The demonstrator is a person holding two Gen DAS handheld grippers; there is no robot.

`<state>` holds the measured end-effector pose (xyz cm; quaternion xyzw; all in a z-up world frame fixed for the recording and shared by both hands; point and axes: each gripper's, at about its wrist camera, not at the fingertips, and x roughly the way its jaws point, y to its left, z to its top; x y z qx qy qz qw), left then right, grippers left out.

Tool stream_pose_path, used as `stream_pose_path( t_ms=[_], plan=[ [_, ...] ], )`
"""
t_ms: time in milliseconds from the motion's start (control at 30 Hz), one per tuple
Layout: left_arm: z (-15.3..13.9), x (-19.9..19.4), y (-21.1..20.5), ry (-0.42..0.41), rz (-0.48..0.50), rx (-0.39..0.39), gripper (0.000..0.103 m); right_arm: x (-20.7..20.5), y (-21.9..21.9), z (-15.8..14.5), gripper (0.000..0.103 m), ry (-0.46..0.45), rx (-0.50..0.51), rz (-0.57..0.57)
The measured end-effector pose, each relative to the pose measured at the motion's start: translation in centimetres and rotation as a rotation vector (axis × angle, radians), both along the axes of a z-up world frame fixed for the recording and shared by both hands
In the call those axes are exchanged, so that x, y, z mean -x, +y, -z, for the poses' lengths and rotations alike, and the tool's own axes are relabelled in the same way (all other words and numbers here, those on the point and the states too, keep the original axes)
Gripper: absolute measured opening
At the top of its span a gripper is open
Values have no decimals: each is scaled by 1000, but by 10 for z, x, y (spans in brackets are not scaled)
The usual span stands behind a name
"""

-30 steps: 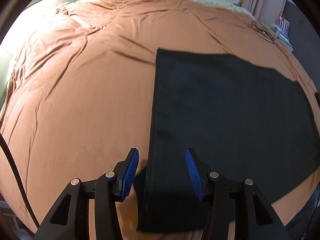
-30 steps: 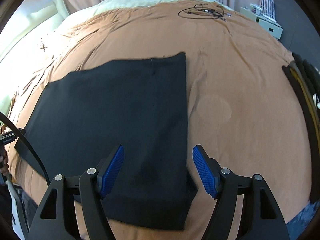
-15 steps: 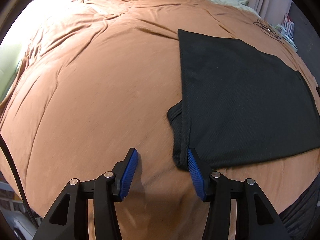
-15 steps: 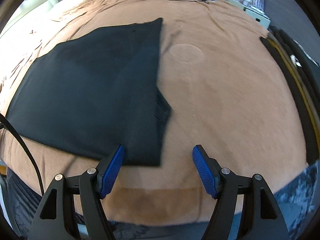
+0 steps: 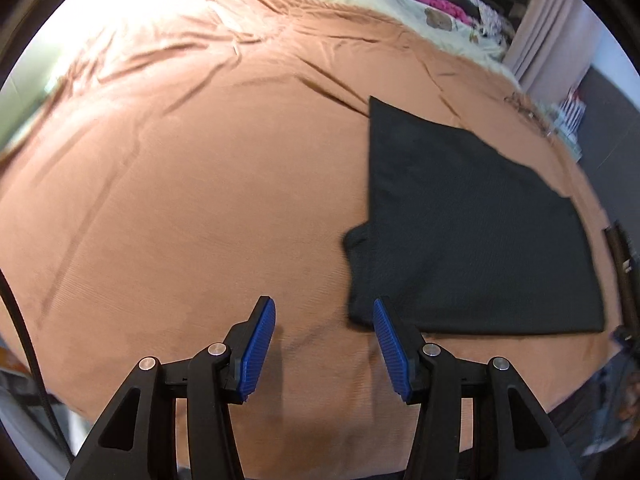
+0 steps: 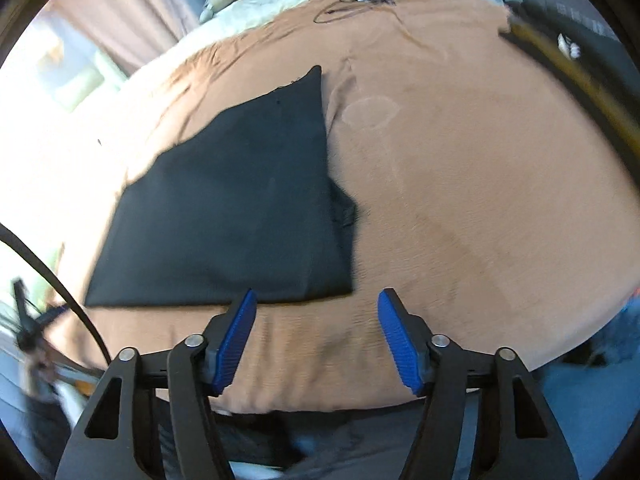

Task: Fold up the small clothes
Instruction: 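Move both grippers to the shirt's side edge and close on it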

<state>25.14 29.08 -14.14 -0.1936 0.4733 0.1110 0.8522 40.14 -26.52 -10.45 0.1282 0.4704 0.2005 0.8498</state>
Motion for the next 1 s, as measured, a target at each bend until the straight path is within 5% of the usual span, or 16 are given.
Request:
stream_pose_path(
  t_ms=[200,567,833,1000],
  plan=[
    [19,-11,-3,7,0,139,53,-5,-21,22,51,85,-143,54],
    [31,-24,2,14,-53,259,53,-32,-45,50,49,128,-344,91],
    [32,-23,10,-34,-84,330,53,-43,-48,70,18,134,-410,77],
    [34,-11,13,-36,-95,359,34,-40,-54,70,6,117,-435,78]
  ],
)
